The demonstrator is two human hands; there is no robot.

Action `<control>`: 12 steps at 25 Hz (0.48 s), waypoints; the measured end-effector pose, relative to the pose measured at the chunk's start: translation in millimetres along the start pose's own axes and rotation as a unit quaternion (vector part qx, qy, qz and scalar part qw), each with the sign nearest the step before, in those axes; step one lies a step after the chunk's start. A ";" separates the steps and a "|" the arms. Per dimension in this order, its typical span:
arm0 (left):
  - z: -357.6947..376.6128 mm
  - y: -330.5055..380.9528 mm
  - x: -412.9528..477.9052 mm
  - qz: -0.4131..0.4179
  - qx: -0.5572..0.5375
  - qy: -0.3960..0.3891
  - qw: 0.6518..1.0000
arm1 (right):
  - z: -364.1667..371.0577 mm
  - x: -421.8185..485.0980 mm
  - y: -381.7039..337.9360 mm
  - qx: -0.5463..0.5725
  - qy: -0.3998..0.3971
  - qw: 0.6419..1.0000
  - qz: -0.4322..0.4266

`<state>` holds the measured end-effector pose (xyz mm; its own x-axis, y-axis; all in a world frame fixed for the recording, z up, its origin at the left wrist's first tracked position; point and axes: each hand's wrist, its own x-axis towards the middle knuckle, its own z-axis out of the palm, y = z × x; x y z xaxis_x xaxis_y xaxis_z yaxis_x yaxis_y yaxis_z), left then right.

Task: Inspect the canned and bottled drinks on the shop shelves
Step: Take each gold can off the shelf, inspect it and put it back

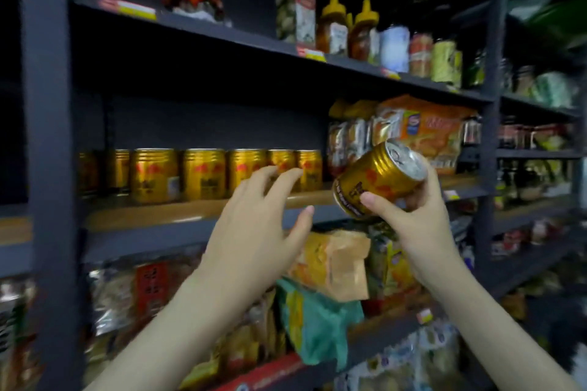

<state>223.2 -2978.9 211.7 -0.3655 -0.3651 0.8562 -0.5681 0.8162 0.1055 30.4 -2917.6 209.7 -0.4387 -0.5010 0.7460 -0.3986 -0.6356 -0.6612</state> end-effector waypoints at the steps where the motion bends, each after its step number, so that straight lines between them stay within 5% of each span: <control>1: 18.4 6.2 18.1 -0.005 0.018 -0.002 1.000 | -18.1 24.8 11.8 -0.014 0.002 1.000 -0.009; 6: 91.7 30.3 100.1 -0.031 0.059 -0.042 0.997 | -79.5 146.5 60.0 -0.062 0.025 0.998 -0.008; 12: 153.9 51.6 171.9 -0.065 -0.037 -0.099 0.992 | -87.9 229.6 105.7 -0.064 0.020 0.997 -0.026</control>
<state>17.6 -3068.5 286.5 -0.4339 -0.5446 0.7177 -0.5666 0.7843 0.2526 -183.3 -3048.1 304.1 -0.4461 -0.4433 0.7775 -0.5194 -0.5792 -0.6283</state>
